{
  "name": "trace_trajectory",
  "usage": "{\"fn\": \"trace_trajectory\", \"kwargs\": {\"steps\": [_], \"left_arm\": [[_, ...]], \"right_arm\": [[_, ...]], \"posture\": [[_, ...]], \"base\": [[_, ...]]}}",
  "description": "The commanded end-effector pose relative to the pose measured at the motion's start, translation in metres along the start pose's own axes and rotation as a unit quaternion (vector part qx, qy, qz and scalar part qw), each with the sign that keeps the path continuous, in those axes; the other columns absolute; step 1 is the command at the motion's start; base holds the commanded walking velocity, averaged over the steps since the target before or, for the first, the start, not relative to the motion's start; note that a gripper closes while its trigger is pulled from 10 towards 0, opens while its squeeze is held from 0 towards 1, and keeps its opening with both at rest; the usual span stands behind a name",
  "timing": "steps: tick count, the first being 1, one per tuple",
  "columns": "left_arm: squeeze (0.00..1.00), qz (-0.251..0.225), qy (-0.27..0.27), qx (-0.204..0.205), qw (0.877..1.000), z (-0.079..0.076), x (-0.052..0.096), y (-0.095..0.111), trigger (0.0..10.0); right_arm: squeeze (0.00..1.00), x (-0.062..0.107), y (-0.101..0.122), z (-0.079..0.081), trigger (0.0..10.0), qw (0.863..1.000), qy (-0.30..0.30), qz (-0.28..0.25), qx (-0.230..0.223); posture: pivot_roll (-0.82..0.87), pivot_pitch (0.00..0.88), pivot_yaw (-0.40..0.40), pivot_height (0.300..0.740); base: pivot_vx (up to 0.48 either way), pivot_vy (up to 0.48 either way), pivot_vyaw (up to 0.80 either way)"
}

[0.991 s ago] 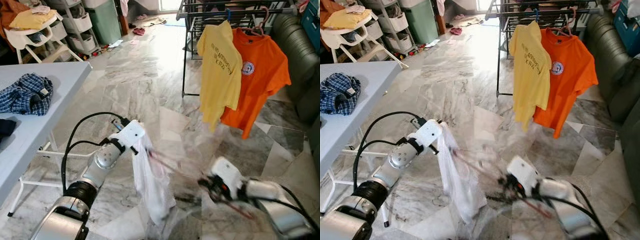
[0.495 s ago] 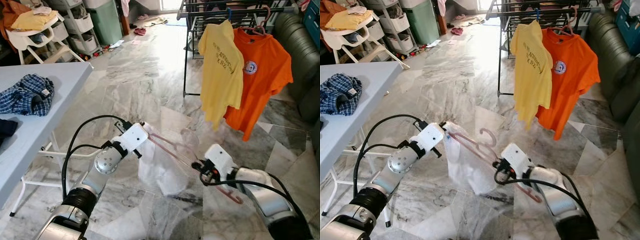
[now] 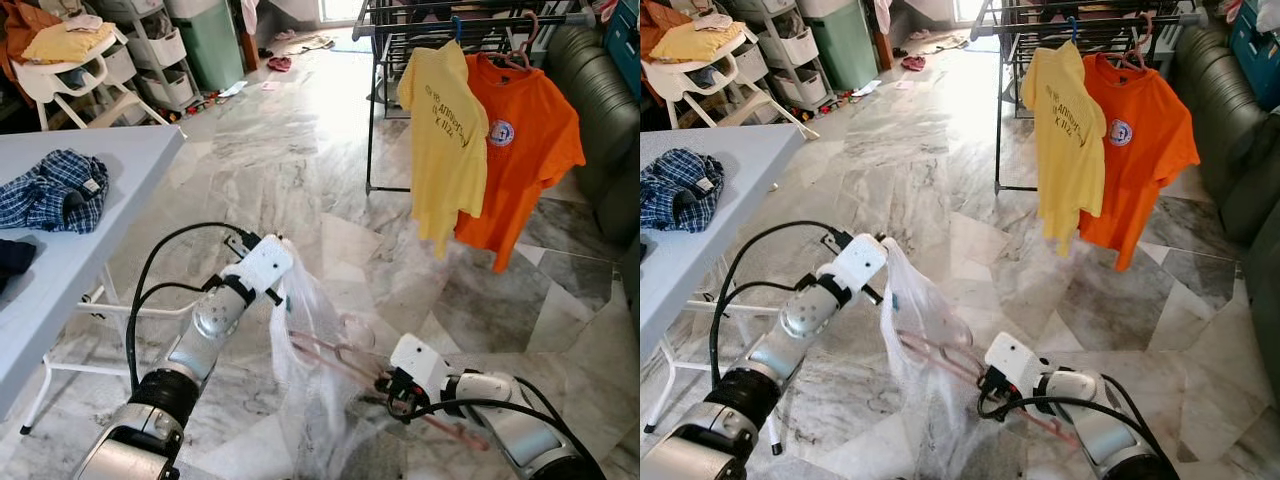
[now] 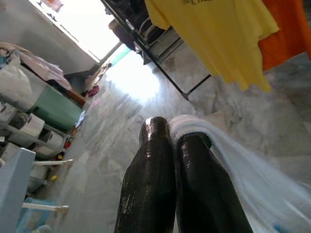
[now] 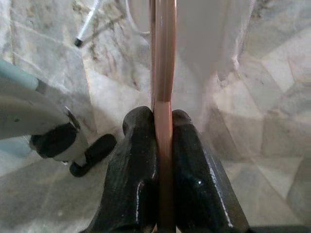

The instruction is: Hang hanger

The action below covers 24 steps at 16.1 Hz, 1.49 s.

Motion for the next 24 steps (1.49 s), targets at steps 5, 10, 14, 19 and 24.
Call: {"fn": "trace_trajectory", "kwargs": {"steps": [5, 10, 14, 19, 24], "left_arm": [[0.0, 0.023, -0.013, -0.013, 1.0, -0.003, -0.001, -0.006, 10.0], [0.0, 0.02, -0.043, -0.039, 0.998, -0.022, -0.002, -0.005, 10.0], [0.0, 0.04, -0.014, -0.067, 0.997, -0.009, -0.003, -0.013, 10.0], [0.0, 0.05, 0.013, -0.011, 0.999, 0.001, -0.008, -0.011, 10.0], [0.0, 0.048, 0.037, 0.034, 0.998, 0.011, -0.015, -0.003, 10.0]], "right_arm": [[0.0, 0.009, 0.021, -0.058, 10.0, 0.988, -0.152, -0.034, -0.01], [0.0, 0.005, 0.057, -0.045, 10.0, 0.989, -0.095, -0.109, 0.013], [0.0, 0.011, 0.053, -0.019, 10.0, 0.994, -0.007, -0.11, 0.026], [0.0, 0.008, 0.013, -0.01, 10.0, 0.999, -0.004, -0.032, 0.03], [0.0, 0.01, -0.019, 0.002, 10.0, 1.0, 0.006, 0.021, 0.023]], "posture": [[-0.14, 0.034, 0.173, 0.74], [-0.14, 0.026, 0.167, 0.74], [-0.15, 0.024, 0.168, 0.74], [-0.16, 0.026, 0.181, 0.74], [-0.16, 0.027, 0.183, 0.74]], "base": [[0.0, 0.0, 0.0], [0.0, 0.0, 0.0], [0.0, 0.0, 0.0], [0.0, 0.0, 0.0], [0.0, 0.0, 0.0]]}}
Point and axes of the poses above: a point about 5 cm out from each wrist's last joint towards the gripper, its own x axis pointing back from the gripper into the wrist, its own y axis along the axis of the wrist's last joint, z = x × y, the point moved 5 cm from there along -x, pointing out of the wrist towards the gripper, and after that the axes turned 3 degrees about x, right-handed, at the moved point
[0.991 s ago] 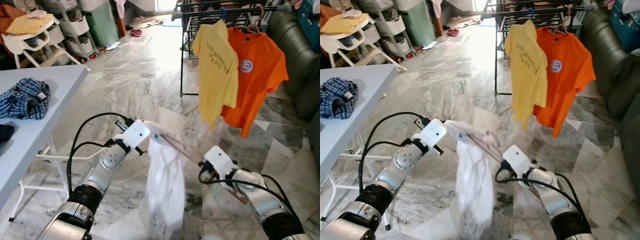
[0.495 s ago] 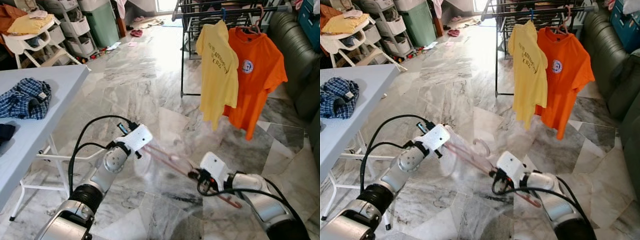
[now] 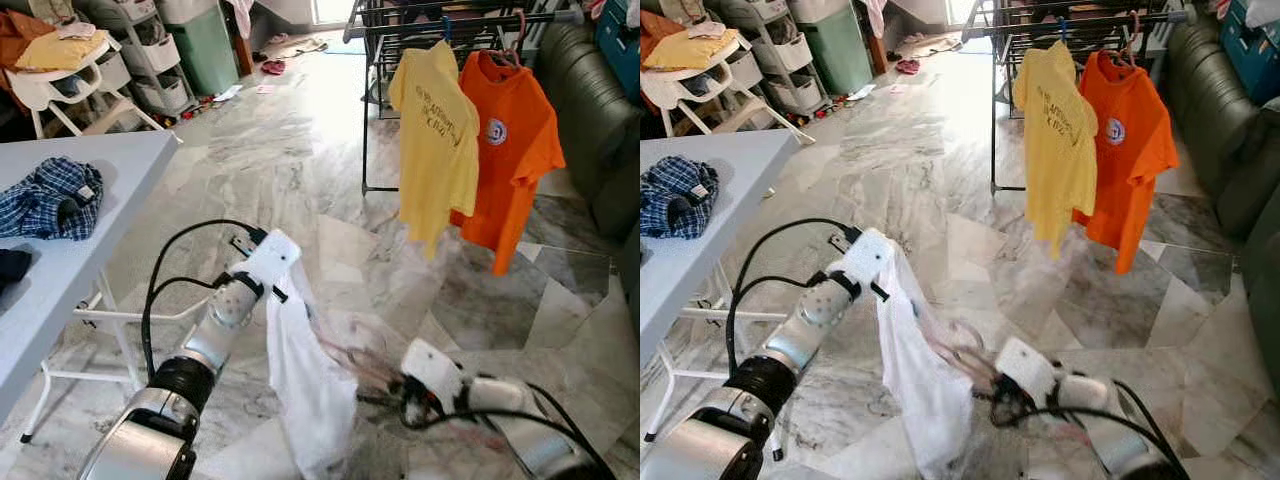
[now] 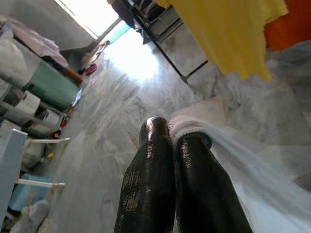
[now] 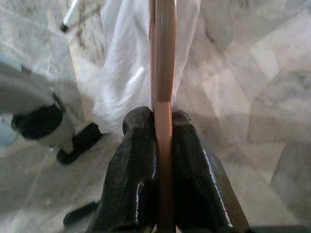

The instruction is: Hang hanger

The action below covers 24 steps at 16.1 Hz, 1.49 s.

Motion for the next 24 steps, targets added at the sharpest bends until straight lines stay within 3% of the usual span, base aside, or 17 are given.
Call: {"fn": "trace_trajectory", "kwargs": {"steps": [1, 2, 4, 8, 11, 17, 21, 24], "left_arm": [[0.0, -0.004, 0.02, 0.005, 1.0, 0.014, -0.002, 0.004, 10.0], [0.0, -0.002, 0.019, 0.003, 1.0, 0.014, -0.001, 0.003, 10.0], [0.0, 0.009, 0.012, -0.015, 1.0, 0.011, 0.003, -0.006, 10.0], [0.0, 0.016, 0.01, -0.034, 0.999, 0.011, 0.005, -0.012, 10.0], [0.0, 0.014, 0.01, -0.031, 0.999, 0.01, 0.005, -0.011, 10.0], [0.0, 0.003, -0.006, -0.021, 1.0, 0.0, 0.001, -0.002, 10.0], [0.0, -0.021, -0.032, -0.02, 0.999, -0.016, -0.001, 0.01, 10.0], [0.0, -0.044, -0.051, -0.075, 0.995, -0.022, 0.0, 0.016, 10.0]], "right_arm": [[0.0, 0.001, -0.006, 0.001, 10.0, 1.0, 0.003, 0.012, 0.003], [0.0, 0.002, -0.007, 0.0, 10.0, 1.0, 0.0, 0.01, 0.001], [0.0, 0.006, 0.015, -0.012, 10.0, 0.999, -0.023, -0.042, -0.008], [0.0, 0.011, 0.044, -0.048, 10.0, 0.991, -0.102, -0.087, 0.0], [0.0, 0.012, 0.063, -0.055, 10.0, 0.985, -0.113, -0.129, -0.006], [0.0, 0.001, 0.085, -0.054, 10.0, 0.983, -0.103, -0.149, 0.012], [0.0, -0.013, 0.101, -0.034, 10.0, 0.984, -0.048, -0.169, 0.007], [0.0, -0.015, 0.097, -0.013, 10.0, 0.986, 0.015, -0.164, 0.005]], "posture": [[-0.16, 0.027, 0.183, 0.74], [-0.16, 0.027, 0.183, 0.74], [-0.16, 0.026, 0.184, 0.74], [-0.16, 0.023, 0.177, 0.74], [-0.16, 0.02, 0.177, 0.74], [-0.16, 0.02, 0.182, 0.74], [-0.15, 0.015, 0.179, 0.74], [-0.15, 0.015, 0.178, 0.74]], "base": [[0.0, 0.0, 0.0], [0.0, 0.0, 0.0], [0.0, 0.0, 0.0], [0.0, 0.0, 0.0], [0.0, 0.0, 0.0], [0.0, 0.0, 0.0], [0.0, 0.0, 0.0], [0.0, 0.0, 0.0]]}}
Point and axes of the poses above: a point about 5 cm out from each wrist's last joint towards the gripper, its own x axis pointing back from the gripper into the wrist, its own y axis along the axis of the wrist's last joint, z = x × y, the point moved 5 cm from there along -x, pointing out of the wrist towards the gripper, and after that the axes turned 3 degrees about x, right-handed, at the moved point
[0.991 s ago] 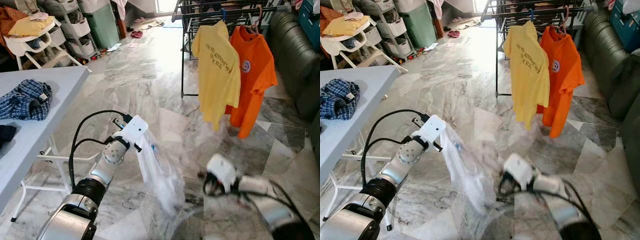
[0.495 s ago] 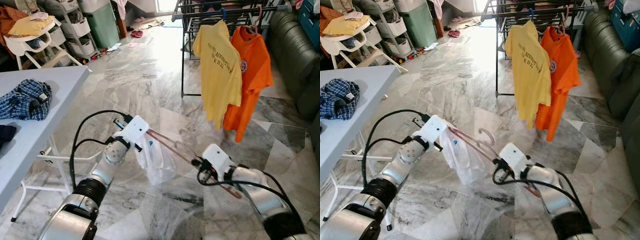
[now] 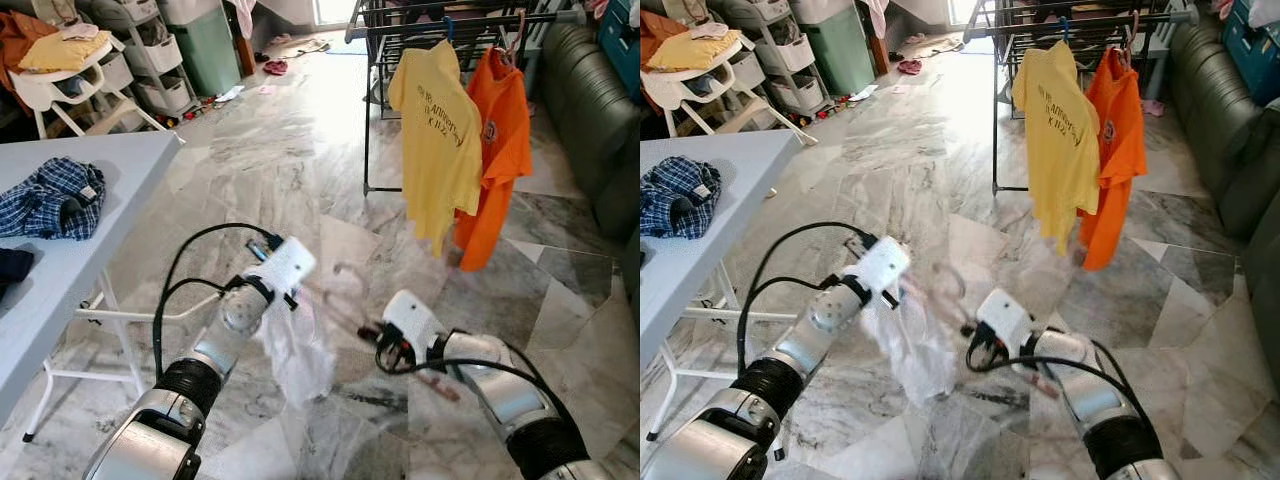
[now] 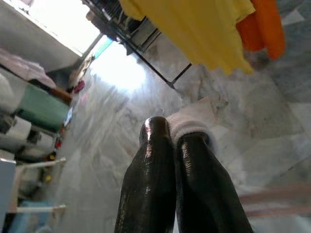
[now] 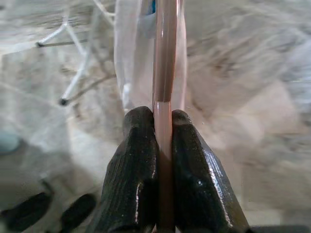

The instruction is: Hang hanger

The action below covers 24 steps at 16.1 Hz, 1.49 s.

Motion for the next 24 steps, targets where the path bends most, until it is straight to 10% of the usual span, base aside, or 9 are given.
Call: {"fn": "trace_trajectory", "kwargs": {"steps": [1, 18, 24], "left_arm": [[0.0, -0.019, 0.005, -0.02, 1.0, 0.007, 0.001, 0.007, 10.0], [0.0, -0.124, -0.271, 0.035, 0.954, -0.049, 0.034, 0.045, 10.0], [0.0, -0.07, -0.245, -0.029, 0.967, -0.023, 0.034, 0.013, 10.0]], "right_arm": [[0.0, -0.004, 0.013, 0.009, 10.0, 0.999, 0.024, -0.021, 0.008], [0.0, 0.046, -0.047, -0.039, 10.0, 0.995, -0.065, 0.072, 0.019], [0.0, 0.071, -0.059, -0.016, 10.0, 0.996, 0.016, 0.086, 0.015]], "posture": [[-0.15, 0.016, 0.179, 0.74], [-0.15, 0.015, 0.192, 0.74], [-0.16, 0.019, 0.192, 0.74]], "base": [[0.0, 0.0, 0.0], [0.0, 0.0, 0.0], [0.0, 0.0, 0.0]]}}
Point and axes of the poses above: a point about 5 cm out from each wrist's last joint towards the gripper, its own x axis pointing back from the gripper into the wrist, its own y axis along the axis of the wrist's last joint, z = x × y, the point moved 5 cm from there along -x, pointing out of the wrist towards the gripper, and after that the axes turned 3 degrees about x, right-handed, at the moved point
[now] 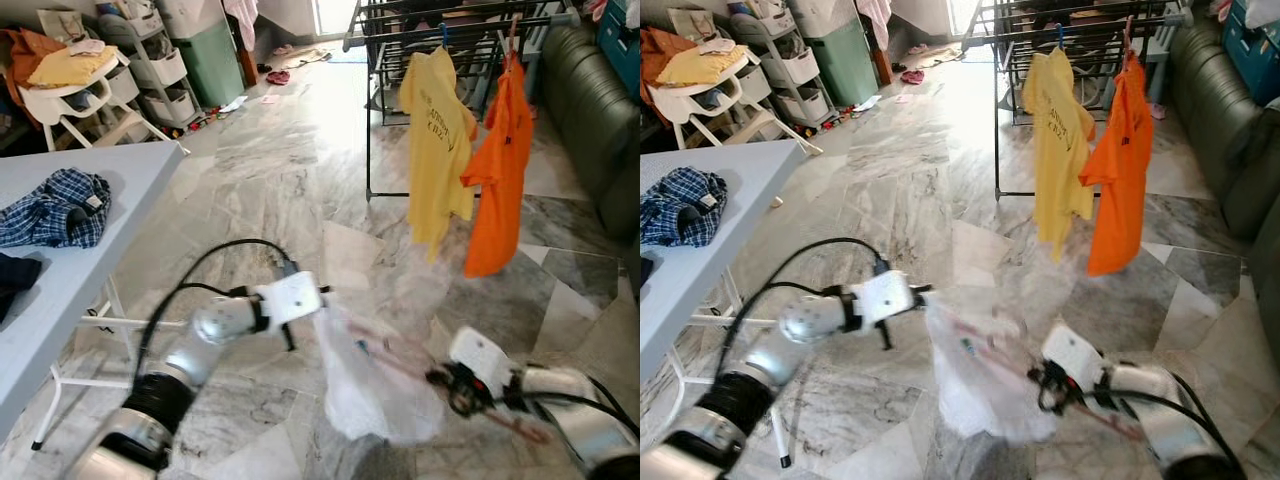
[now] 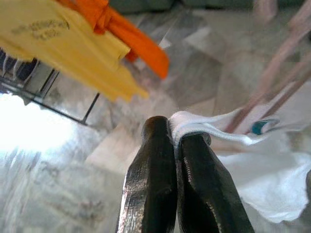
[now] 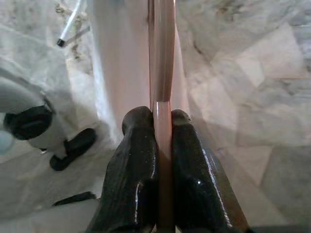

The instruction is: Hang hanger

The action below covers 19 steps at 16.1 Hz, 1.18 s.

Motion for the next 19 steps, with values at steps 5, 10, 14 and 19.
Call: {"fn": "trace_trajectory", "kwargs": {"steps": [5, 10, 14, 19], "left_arm": [[0.0, 0.0, 0.011, -0.032, 0.999, 0.007, -0.003, 0.004, 10.0], [0.0, 0.019, -0.007, -0.078, 0.997, -0.003, -0.004, -0.005, 10.0], [0.0, -0.003, 0.004, -0.041, 0.999, -0.002, -0.005, 0.002, 10.0], [0.0, -0.083, -0.028, -0.035, 0.996, -0.034, -0.027, 0.042, 10.0]], "right_arm": [[0.0, 0.007, 0.03, 0.013, 10.0, 0.997, 0.045, -0.067, -0.011], [0.0, 0.009, 0.043, 0.018, 10.0, 0.993, 0.055, -0.099, -0.031], [0.0, 0.007, 0.026, 0.008, 10.0, 0.998, 0.012, -0.062, -0.023], [0.0, -0.017, 0.038, -0.009, 10.0, 0.993, -0.077, -0.079, -0.041]], "posture": [[-0.17, 0.021, 0.195, 0.74], [-0.17, 0.02, 0.196, 0.74], [-0.17, 0.022, 0.195, 0.74], [-0.17, 0.02, 0.2, 0.74]], "base": [[0.0, 0.0, 0.0], [0.0, 0.0, 0.0], [0.0, 0.0, 0.0], [0.0, 0.0, 0.0]]}}
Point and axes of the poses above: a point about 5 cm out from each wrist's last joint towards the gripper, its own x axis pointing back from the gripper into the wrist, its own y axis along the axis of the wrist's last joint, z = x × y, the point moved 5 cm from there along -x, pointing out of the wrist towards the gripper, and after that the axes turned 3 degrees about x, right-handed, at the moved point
